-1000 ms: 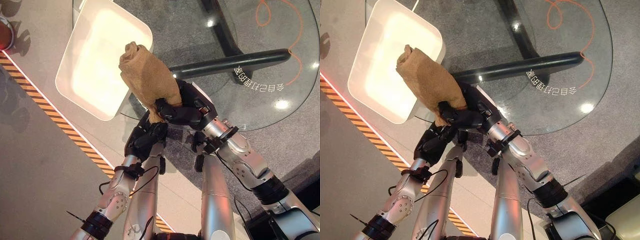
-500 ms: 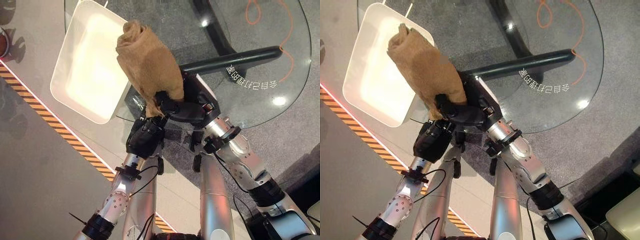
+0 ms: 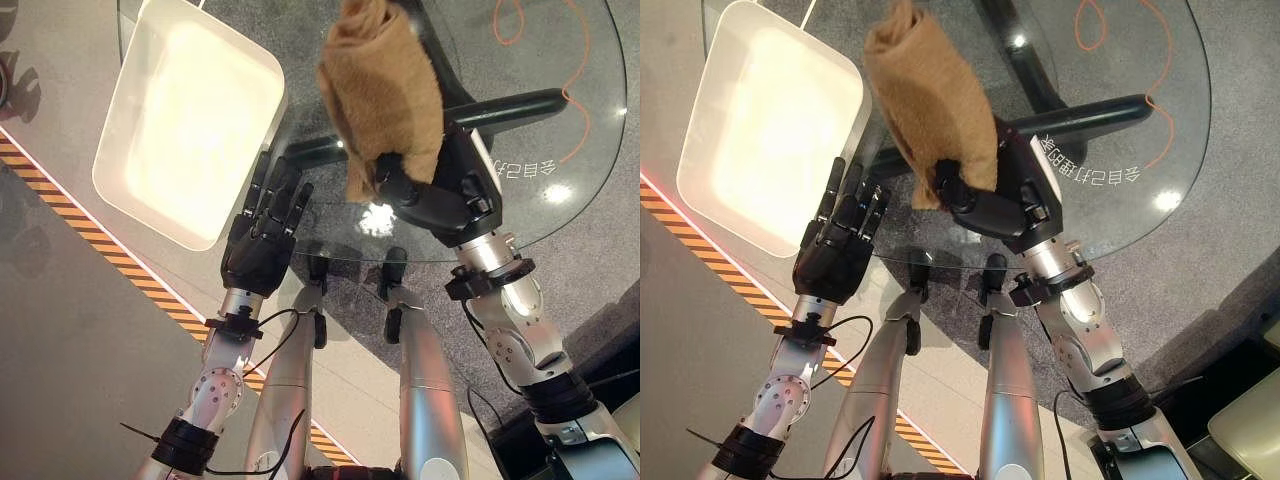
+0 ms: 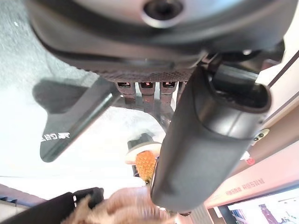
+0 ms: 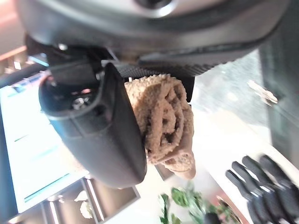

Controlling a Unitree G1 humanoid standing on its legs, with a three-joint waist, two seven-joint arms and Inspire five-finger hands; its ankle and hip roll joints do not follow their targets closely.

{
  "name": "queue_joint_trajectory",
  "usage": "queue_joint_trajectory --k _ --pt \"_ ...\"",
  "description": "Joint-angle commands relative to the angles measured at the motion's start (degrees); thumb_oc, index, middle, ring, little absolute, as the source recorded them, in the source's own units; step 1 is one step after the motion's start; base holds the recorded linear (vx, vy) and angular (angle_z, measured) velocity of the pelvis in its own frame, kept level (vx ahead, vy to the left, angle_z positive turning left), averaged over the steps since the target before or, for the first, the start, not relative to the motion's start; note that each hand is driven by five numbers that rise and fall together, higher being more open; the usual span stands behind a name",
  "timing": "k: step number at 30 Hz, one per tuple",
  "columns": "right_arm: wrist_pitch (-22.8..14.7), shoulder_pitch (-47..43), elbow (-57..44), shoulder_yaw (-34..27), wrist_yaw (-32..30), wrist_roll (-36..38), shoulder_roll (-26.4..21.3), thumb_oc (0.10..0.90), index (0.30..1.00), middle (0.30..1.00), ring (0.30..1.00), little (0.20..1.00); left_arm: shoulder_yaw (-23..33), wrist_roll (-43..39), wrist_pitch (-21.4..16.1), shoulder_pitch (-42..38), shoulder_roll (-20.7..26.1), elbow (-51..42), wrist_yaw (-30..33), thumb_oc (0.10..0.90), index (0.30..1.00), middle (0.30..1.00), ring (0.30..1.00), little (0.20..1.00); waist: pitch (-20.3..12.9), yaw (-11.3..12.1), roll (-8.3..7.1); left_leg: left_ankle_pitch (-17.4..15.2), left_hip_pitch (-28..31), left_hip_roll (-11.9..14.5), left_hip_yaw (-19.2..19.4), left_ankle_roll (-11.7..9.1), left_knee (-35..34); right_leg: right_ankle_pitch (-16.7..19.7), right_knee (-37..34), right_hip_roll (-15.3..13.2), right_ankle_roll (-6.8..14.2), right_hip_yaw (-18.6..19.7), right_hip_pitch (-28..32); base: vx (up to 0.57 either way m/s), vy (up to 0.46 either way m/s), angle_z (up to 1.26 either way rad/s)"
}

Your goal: Wipe the table with a cloth and put it in the basket.

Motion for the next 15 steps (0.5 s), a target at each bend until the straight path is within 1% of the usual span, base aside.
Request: queue_joint_trajectory --k 1,6,8,12,15 --pt "-9.44 -2.75 -14.73 -3.98 0.53 0.64 2.19 0.100 0.300 0.300 0.300 0.200 2.18 2.59 -2.14 1.62 0.95 -5.73 -2.43 0.800 0.900 0.900 0.900 0.900 -1.39 -0.47 -0.36 -6.11 2.22 -3.16 1.18 1.69 2.75 4.83 -7.23 3.64 1.96 0.56 2.50 0.00 0.011 -0.04" --pt "-6.07 -1.18 -15.14 -3.33 2.75 1.43 2.15 0.100 0.300 0.300 0.300 0.200 3.12 2.99 -2.41 1.47 0.84 -6.39 -3.86 0.800 0.900 0.900 0.900 0.900 -1.39 -0.69 -0.31 -5.92 2.00 -3.07 1.30 1.58 2.68 4.95 -7.40 3.56 1.96 0.59 2.28 0.00 0.006 -0.05" --pt "-4.99 -0.86 -14.95 -2.57 3.90 0.32 2.27 0.100 0.300 0.300 0.300 0.200 3.09 4.02 -2.43 1.23 0.87 -6.68 -4.14 0.800 0.900 0.900 0.900 0.900 -1.39 -0.70 -0.27 -5.86 1.81 -3.14 1.25 1.53 2.71 4.94 -7.43 3.55 2.00 0.55 2.15 0.00 0.000 -0.02" --pt "-3.75 -1.35 -14.34 -0.91 3.96 -0.30 1.66 0.100 0.300 0.300 0.300 0.200 2.31 4.95 -1.82 0.55 0.92 -6.56 -4.33 0.800 0.900 0.900 0.900 0.900 -1.39 -0.66 -0.19 -5.64 1.75 -3.17 1.20 1.38 2.62 4.90 -7.41 3.45 2.05 0.40 2.17 0.00 0.000 -0.01" --pt "-2.21 -1.81 -13.80 0.11 3.78 -0.73 1.07 0.100 0.300 0.300 0.300 0.200 1.93 4.20 -2.18 0.23 0.97 -6.89 -5.55 0.800 0.900 0.900 0.900 0.900 -1.39 -0.65 -0.05 -5.52 1.51 -3.14 1.31 1.34 2.55 4.84 -7.45 3.42 2.01 0.36 1.96 0.00 0.000 0.00"
